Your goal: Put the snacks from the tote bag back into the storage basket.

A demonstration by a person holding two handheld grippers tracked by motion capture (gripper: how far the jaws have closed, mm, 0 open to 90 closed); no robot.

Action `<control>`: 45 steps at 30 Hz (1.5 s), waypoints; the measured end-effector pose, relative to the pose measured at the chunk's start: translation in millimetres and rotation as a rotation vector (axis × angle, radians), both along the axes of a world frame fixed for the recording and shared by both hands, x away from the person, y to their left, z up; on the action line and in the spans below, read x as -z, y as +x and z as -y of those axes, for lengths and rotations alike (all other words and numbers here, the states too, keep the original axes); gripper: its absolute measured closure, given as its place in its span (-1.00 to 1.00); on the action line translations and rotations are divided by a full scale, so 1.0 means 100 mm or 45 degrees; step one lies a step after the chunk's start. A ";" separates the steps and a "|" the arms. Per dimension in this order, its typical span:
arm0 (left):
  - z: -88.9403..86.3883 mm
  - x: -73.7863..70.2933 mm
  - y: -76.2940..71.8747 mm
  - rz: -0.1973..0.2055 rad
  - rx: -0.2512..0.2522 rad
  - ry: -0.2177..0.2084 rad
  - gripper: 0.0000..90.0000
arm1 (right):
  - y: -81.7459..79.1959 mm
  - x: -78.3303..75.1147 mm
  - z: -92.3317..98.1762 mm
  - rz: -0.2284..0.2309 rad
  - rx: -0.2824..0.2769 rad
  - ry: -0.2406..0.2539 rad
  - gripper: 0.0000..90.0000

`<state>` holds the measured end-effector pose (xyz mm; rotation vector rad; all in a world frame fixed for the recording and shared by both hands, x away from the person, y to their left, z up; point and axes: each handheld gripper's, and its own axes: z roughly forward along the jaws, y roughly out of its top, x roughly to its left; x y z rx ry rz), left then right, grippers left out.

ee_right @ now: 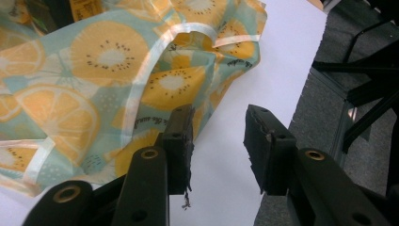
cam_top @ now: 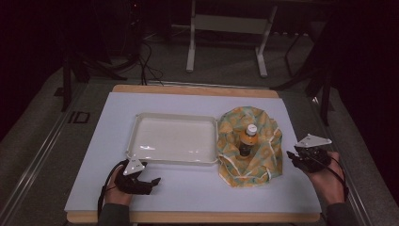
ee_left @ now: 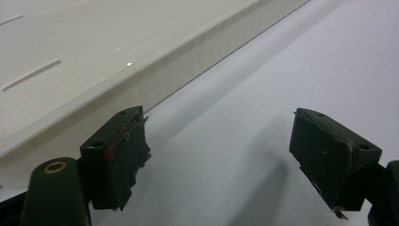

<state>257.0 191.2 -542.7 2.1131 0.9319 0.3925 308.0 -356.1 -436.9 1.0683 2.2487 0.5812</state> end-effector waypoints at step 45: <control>0.02 0.00 0.00 -0.005 0.012 0.021 -0.57 | 0.13 -0.27 -0.21 -0.262 -0.315 -0.081 0.36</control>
